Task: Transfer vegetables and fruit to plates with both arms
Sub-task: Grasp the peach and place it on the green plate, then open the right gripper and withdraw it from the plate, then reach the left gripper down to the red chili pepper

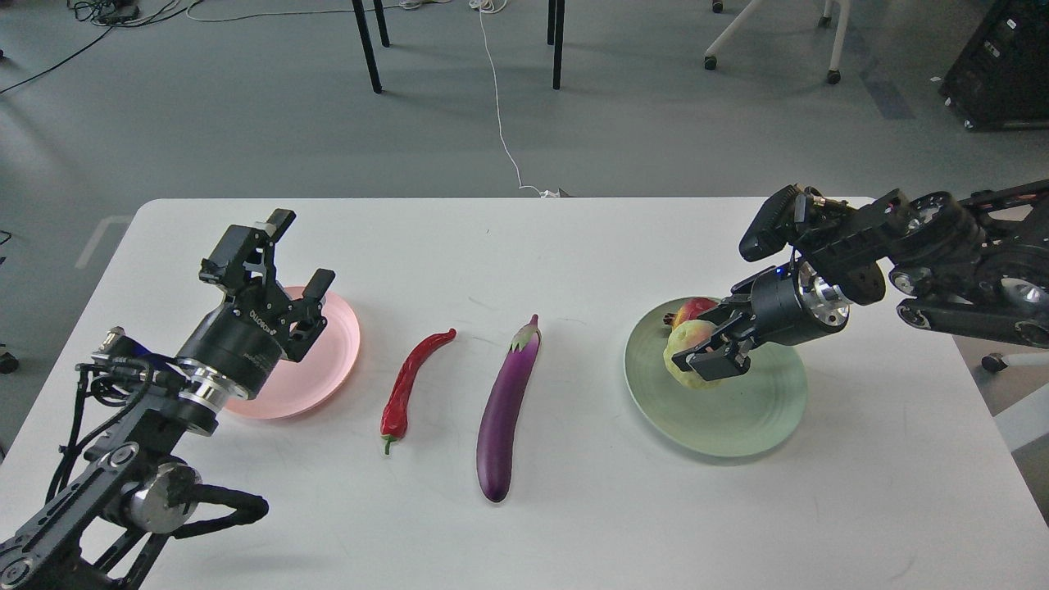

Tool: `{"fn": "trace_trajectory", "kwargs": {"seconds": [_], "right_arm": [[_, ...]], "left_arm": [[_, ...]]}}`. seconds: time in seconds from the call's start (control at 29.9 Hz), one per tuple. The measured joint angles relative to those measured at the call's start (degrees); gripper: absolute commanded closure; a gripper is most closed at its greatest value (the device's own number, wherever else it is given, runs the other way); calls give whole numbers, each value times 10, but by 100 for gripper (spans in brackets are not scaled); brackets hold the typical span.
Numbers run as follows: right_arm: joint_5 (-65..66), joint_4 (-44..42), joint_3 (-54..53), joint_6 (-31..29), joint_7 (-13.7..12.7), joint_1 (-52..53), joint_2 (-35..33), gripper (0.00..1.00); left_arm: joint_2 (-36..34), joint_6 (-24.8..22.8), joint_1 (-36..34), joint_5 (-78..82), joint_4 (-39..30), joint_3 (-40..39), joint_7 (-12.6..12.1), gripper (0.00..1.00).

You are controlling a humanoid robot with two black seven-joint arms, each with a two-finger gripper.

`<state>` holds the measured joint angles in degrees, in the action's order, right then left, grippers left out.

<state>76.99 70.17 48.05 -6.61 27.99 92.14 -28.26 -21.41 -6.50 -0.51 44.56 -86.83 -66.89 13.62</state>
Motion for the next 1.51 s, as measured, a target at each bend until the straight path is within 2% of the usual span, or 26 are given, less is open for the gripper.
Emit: {"fn": "trace_trajectory", "kwargs": {"seconds": [0.07, 0.2, 0.23, 0.47, 0.6, 0.67, 0.77, 0.87, 1.04, 1.17, 1.27, 1.41, 1.51], "right_arm": [[0, -1, 0, 0, 0, -10, -1, 38], [0, -1, 0, 1, 0, -27, -5, 9], [0, -1, 0, 1, 0, -29, -6, 7], [-5, 20, -22, 4, 0, -29, -32, 3], [-44, 32, -109, 6, 0, -35, -71, 3], [-107, 32, -163, 6, 0, -58, -88, 3], [-267, 31, -260, 7, 0, -125, -101, 3], [-453, 26, -372, 7, 0, -220, -108, 3], [-676, 23, -539, 2, 0, -379, -106, 2], [-767, 0, -655, -19, 0, -492, -93, 2], [-789, -24, -720, -56, 0, -567, -79, 2], [-791, -27, -752, -81, 0, -628, -79, 2], [-792, -26, -755, -84, 0, -643, -81, 2]], "left_arm": [[0, 0, 0, 0, 0, 0, 0, 2], [0, 0, 0, 0, 0, 0, 0, 2], [0, 0, 0, 0, 0, -1, 0, 2], [-3, 0, -1, 0, 0, -1, 0, 2], [-10, -1, -3, 0, 0, -1, 0, 2], [-16, -1, -6, 0, 0, -1, 2, 2], [-24, -1, -9, 0, 0, -1, 5, 2], [-29, -1, -20, 1, 0, 0, 7, 2], [-40, -12, -42, 30, -5, 8, 7, 2], [-58, -59, -67, 147, -12, 38, 8, 2], [-89, -91, -109, 311, -16, 90, 8, 2], [-142, -100, -207, 540, -4, 184, 11, 2], [-164, -103, -282, 639, 10, 271, 7, 2]]}}
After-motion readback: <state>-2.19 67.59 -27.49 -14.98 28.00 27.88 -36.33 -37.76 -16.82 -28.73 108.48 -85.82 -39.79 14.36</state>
